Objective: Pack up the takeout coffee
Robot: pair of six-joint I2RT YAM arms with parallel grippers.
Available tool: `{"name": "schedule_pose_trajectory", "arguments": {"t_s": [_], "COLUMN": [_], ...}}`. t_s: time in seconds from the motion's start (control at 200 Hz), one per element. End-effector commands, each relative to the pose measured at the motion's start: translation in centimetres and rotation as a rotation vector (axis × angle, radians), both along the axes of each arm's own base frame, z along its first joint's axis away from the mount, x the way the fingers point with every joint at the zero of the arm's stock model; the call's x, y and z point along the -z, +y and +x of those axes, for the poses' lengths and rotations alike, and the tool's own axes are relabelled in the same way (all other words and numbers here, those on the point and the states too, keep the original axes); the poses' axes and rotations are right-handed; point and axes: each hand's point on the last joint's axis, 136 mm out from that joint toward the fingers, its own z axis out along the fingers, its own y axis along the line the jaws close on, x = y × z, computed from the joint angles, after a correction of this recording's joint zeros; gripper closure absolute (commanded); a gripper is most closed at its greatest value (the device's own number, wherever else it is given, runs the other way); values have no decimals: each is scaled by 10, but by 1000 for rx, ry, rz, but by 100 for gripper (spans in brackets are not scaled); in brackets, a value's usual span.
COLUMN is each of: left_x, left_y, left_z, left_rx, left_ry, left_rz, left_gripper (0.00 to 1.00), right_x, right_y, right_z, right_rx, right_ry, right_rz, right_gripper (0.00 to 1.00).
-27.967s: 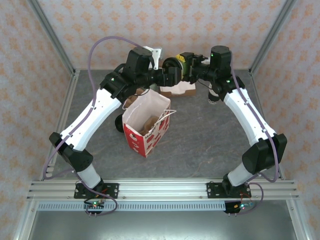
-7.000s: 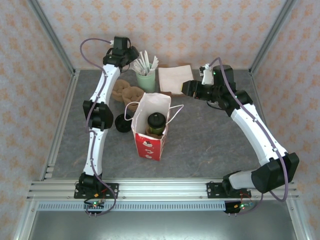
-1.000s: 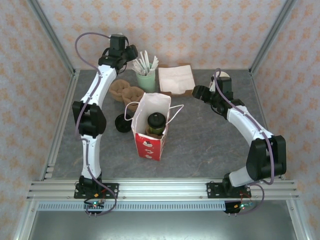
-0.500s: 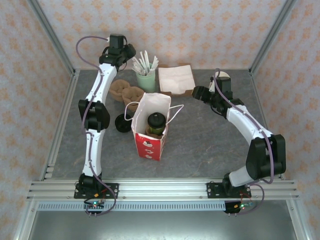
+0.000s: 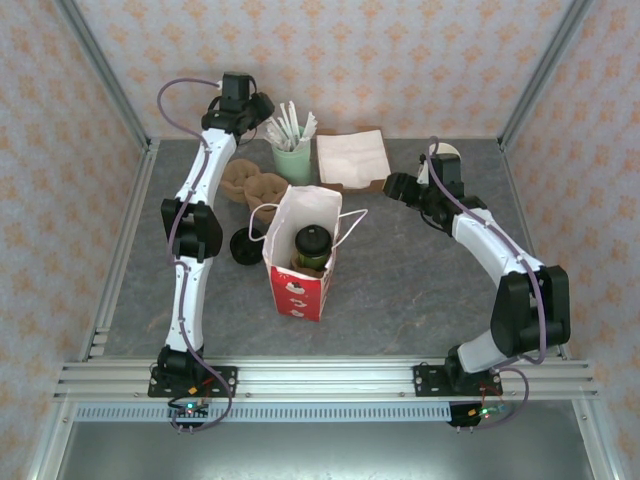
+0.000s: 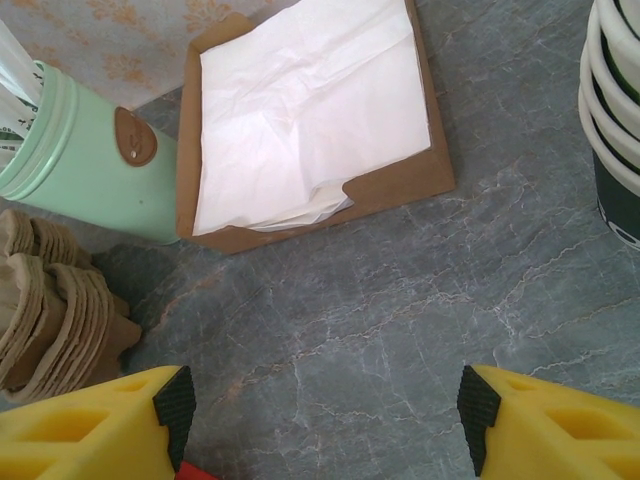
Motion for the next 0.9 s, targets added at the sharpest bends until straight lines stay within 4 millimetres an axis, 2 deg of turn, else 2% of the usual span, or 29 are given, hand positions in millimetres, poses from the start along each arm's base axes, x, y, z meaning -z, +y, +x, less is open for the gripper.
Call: {"name": "schedule_pose_trajectory", "arguments": {"t_s": [0.0, 0.16, 0.515, 0.606, 0.816, 0.896], "left_x": [-9, -8, 0, 1, 4, 5], "left_y": [4, 3, 3, 3, 3, 4], "left_z": [3, 5, 5, 5, 6, 6], "left_rx": [-4, -2, -2, -3, -5, -6], "left_ry": [-22, -24, -8, -8, -1, 0], "left_rz": [-26, -31, -33, -30, -29, -26], "left_gripper": [69, 78, 80, 84, 85, 89], "right_x": [-8, -7, -7, -6, -5, -4], "right_y": [4, 4, 4, 3, 4, 4], "right_z": [3, 2, 1, 1, 0, 0], "right_rx": [-19, -19, -19, -20, -20, -20], "right_ry": [-18, -16, -16, -16, -13, -13], "right_rz": [-2, -5, -6, -8, -8, -9], "right_gripper": [28, 28, 28, 28, 28, 28]}}
